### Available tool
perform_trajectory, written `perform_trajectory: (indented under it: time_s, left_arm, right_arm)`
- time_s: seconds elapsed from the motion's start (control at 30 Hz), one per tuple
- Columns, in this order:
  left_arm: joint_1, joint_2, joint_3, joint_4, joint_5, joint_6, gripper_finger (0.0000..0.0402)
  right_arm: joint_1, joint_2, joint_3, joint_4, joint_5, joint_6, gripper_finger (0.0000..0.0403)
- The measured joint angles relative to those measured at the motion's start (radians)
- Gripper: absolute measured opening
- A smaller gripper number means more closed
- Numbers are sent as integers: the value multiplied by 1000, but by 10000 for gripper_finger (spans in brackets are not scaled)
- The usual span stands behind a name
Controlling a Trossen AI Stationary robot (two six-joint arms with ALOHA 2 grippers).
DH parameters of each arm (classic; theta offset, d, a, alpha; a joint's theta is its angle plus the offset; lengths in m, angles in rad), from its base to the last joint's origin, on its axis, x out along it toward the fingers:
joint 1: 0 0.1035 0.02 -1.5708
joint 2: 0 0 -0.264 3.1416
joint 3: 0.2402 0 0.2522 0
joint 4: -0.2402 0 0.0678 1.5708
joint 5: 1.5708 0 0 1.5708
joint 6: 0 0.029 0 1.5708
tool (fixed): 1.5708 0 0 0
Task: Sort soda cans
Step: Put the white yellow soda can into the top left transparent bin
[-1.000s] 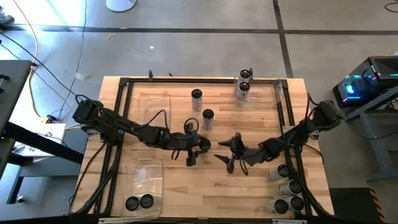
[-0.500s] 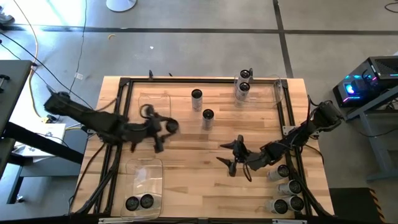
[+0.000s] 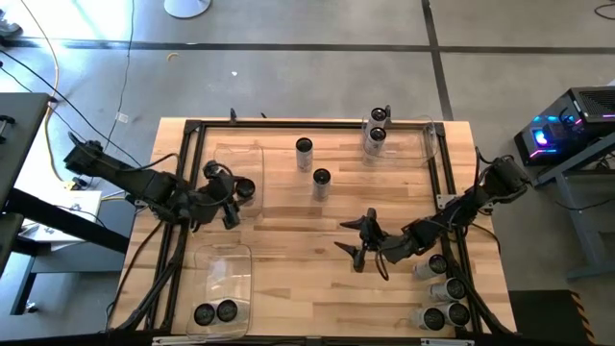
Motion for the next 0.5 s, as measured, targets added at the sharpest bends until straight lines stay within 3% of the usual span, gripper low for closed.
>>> perform_trajectory:
  time_s: [0.13, 0.5]
  left_arm:
    - [0, -2, -30, 2, 2, -41, 245]
    - [17, -7, -36, -6, 124, -79, 245]
  right_arm:
    - [0, 0, 0, 0, 0, 3, 279]
    - [0, 0, 0, 0, -1, 3, 279]
